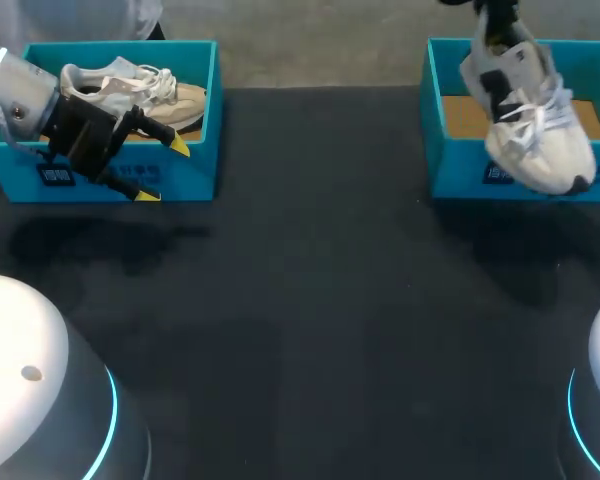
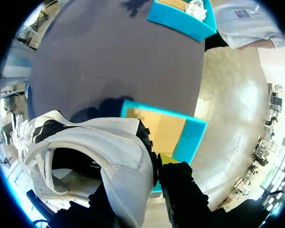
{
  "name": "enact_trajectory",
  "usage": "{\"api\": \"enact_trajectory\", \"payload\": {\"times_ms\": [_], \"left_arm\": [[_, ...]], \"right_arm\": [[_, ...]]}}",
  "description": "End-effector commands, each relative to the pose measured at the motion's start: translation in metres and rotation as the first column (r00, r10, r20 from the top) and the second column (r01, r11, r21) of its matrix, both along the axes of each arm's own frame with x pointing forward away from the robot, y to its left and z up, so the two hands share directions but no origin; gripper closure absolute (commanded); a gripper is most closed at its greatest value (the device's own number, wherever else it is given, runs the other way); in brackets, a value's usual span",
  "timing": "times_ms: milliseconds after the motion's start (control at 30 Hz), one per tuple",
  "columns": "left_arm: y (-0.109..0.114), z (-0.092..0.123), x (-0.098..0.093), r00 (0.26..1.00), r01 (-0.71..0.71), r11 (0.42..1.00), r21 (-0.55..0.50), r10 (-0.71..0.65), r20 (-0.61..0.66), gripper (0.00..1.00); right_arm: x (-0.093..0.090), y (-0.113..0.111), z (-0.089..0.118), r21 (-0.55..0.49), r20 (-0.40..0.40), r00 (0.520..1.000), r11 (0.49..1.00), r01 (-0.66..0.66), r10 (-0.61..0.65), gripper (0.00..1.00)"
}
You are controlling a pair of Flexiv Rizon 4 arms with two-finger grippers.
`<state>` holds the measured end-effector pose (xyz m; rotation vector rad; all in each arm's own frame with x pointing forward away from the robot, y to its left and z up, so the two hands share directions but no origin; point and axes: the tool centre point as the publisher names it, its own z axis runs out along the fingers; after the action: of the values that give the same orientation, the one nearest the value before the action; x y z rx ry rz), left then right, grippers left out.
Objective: Take the shoe out of the shoebox, open the shoe tongue, remove and reinsert the insole, then place the shoe into the shoebox
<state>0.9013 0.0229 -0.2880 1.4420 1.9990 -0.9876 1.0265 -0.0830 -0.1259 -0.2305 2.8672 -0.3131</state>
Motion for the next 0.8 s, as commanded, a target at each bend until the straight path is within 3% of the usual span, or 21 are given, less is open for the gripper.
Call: {"api": "enact_trajectory", "payload": {"times_ms": [33,500,800], "left_arm": [[0.000,0.001,-0.001,1.000,-0.001,1.000,0.004,0.001,0.001,0.00],[0.000,0.001,-0.001,1.000,-0.001,1.000,0.004,0.001,0.001,0.00],[0.000,0.001,-0.001,1.000,-0.001,1.000,0.004,0.001,0.001,0.00]], "right_arm": [[0.025,-0.036,0.004,0.042,-0.018,1.000,0.999,-0.015,0.015,1.00],[0.090,-0.094,0.013,0.013,-0.017,1.000,1.000,-0.025,0.025,1.00],[0.090,-0.094,0.013,0.013,-0.017,1.000,1.000,-0.025,0.025,1.00]]}}
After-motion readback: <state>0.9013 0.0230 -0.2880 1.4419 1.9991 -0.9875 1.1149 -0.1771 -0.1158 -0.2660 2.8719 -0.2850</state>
